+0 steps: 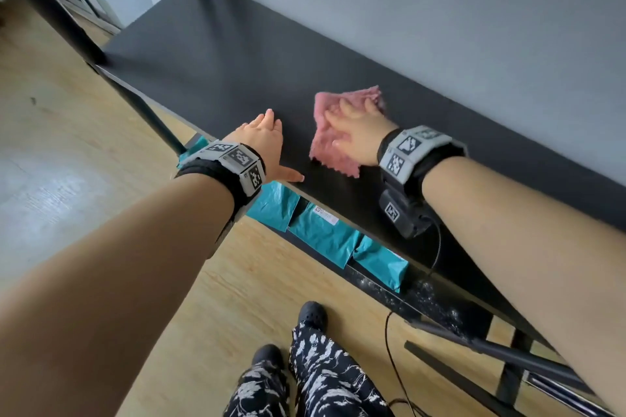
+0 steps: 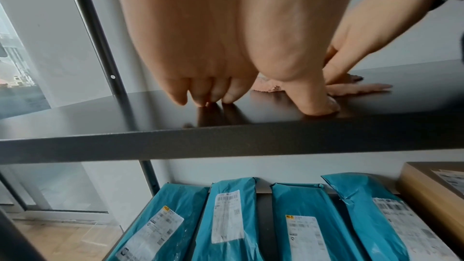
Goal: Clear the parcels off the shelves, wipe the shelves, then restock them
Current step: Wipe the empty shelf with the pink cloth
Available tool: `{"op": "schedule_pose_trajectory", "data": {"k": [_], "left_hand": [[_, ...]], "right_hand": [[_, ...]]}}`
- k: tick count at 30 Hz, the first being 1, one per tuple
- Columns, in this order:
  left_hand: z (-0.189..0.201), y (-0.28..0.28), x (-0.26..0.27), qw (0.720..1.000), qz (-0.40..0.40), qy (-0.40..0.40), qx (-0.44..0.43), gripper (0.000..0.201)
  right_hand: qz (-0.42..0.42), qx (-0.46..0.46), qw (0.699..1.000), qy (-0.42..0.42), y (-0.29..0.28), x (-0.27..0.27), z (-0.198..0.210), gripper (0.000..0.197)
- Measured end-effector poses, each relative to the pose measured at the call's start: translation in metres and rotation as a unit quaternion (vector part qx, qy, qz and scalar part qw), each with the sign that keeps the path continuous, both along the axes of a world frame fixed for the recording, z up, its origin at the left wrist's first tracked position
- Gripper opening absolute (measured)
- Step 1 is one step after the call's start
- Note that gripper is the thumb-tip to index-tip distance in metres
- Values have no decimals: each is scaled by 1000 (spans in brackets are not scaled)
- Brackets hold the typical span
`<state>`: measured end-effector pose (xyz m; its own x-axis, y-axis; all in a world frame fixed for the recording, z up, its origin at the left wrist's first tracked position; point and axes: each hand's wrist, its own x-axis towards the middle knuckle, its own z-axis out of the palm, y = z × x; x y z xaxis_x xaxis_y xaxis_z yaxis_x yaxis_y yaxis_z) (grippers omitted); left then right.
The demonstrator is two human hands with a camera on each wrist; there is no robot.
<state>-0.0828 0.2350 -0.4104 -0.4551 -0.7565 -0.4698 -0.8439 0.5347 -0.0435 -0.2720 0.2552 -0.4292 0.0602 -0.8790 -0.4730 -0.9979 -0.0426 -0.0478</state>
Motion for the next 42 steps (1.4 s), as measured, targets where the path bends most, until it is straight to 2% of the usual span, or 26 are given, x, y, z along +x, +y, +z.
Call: {"op": "schedule_pose_trajectory", "data": {"k": [2,4,11,20,27,35,38,42], "left_hand": [[1,9,5,1000,13,8,-8,106],[1,20,13,1000,21,20,-2,101],[13,70,19,996,-46,71,22,85],[14,131,-9,986,-130,97,38,76],[3,131,-29,985,-155,69,30,75],[8,117,-55,990,-141,1,24,69],[12,114,-64,991,-132,-20,30,68],[11,111,-78,994,-101,-18,26,77]], "right_hand": [[14,-14,1000,-7,31,16,5,57],[-8,-15,999,-36,60,28,8,55],[-65,-36,995,-59,135,49,4,62],[-186,-26,981,-58,206,22,10,55],[-227,-11,973,-38,202,-32,7,56],[-255,11,967,5,136,-108,8,63],[-212,12,977,20,118,-91,1,75],[-96,-15,995,-12,139,-61,-4,67]]}}
